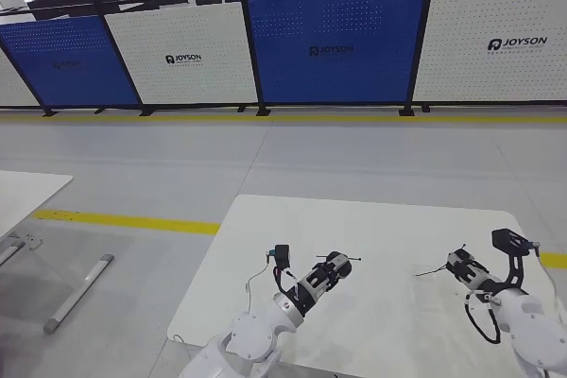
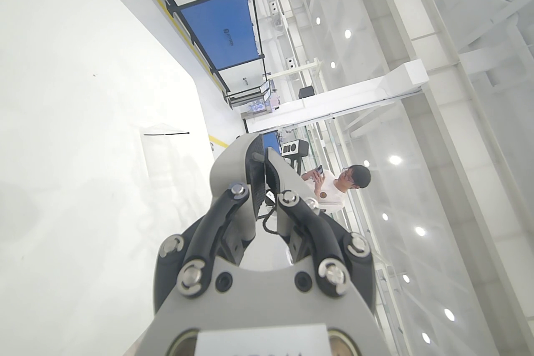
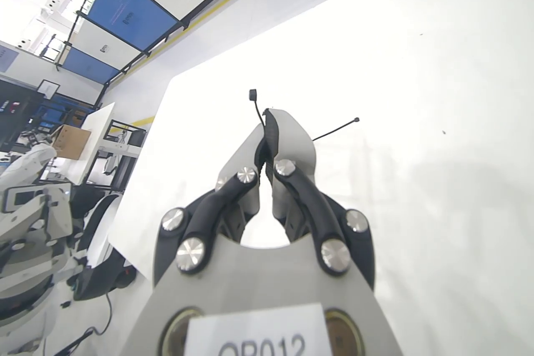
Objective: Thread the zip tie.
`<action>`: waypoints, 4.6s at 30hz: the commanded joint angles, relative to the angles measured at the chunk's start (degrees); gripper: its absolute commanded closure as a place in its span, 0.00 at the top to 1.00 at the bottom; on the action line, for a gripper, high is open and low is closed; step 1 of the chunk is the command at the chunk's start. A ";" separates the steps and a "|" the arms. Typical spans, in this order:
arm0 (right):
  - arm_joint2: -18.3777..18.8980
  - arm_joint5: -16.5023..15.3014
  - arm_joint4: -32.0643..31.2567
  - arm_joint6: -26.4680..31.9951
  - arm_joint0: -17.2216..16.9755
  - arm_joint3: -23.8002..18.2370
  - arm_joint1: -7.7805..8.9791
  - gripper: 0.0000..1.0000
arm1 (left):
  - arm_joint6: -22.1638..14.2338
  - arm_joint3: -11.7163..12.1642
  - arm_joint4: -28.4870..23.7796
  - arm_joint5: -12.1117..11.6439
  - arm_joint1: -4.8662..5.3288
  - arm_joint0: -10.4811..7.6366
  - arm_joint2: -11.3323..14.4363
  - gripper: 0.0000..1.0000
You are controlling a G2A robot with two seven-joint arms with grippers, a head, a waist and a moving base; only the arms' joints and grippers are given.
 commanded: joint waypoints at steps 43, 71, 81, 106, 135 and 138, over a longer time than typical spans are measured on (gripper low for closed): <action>3.72 -5.66 1.27 -21.44 -17.14 -10.78 -0.82 0.00 | 9.25 8.92 16.44 3.23 -2.10 -4.43 10.07 0.00; -6.33 -2.29 -4.99 -23.84 -14.18 -12.27 -2.84 0.00 | 9.25 8.92 16.44 3.23 -2.10 -4.43 10.07 0.00; -9.45 -0.89 -6.39 -22.42 -11.46 -10.67 -3.47 0.00 | 9.25 8.92 16.44 3.23 -2.10 -4.43 10.07 0.00; -9.25 -1.64 -6.31 -22.78 -11.56 -10.10 -3.72 0.00 | -4.41 10.16 9.26 0.90 -1.71 -5.18 8.99 0.00; -9.95 -1.94 -6.83 -21.45 -11.36 -9.03 -4.02 0.00 | -5.07 11.71 13.89 -2.65 -1.31 -5.59 8.73 0.00; -9.95 -1.94 -6.83 -21.45 -11.36 -9.03 -4.02 0.00 | -5.07 11.71 13.89 -2.65 -1.31 -5.59 8.73 0.00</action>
